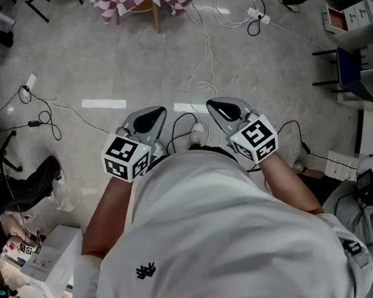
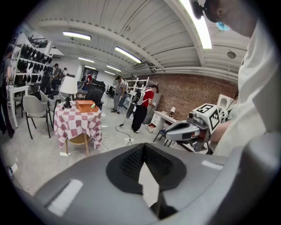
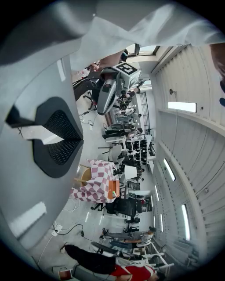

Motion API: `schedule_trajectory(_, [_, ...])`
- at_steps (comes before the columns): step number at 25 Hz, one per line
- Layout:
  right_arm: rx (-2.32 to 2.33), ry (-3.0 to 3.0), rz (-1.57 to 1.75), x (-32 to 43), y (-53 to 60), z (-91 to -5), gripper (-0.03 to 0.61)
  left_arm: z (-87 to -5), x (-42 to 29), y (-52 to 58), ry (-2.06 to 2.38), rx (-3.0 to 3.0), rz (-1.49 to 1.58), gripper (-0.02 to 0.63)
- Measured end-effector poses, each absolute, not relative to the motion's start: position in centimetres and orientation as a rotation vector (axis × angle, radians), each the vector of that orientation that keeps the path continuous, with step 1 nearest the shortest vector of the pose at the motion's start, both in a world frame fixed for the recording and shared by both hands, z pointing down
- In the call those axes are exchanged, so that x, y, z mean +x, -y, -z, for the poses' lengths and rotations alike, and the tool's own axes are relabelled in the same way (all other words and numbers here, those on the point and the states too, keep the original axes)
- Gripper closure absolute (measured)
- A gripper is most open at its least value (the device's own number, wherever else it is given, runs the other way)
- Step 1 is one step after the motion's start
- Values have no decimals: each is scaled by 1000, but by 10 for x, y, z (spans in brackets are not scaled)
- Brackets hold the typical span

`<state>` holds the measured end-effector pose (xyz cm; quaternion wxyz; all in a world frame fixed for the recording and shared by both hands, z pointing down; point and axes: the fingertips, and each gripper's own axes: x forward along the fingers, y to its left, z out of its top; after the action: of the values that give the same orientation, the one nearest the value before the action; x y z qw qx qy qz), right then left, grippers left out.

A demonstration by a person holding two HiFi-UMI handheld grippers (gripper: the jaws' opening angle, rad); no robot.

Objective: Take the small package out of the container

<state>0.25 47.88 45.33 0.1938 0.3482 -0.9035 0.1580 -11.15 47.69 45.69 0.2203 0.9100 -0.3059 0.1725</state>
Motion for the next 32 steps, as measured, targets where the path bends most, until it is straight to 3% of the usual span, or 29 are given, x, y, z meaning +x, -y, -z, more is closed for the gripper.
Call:
schedule_trajectory(9, [902,2578,-429,46,-428,-469,578,-458,-71,-429,990,2470,-462,558])
schedule_trajectory(18, [987,2518,-465,54,-343,-494,577,-473,-84,-340,970,2488,-464,557])
schedule_trajectory(32, [1201,2392,-417,-31,-147,-464,565,-453,-163,-128,817,2595,-434,549])
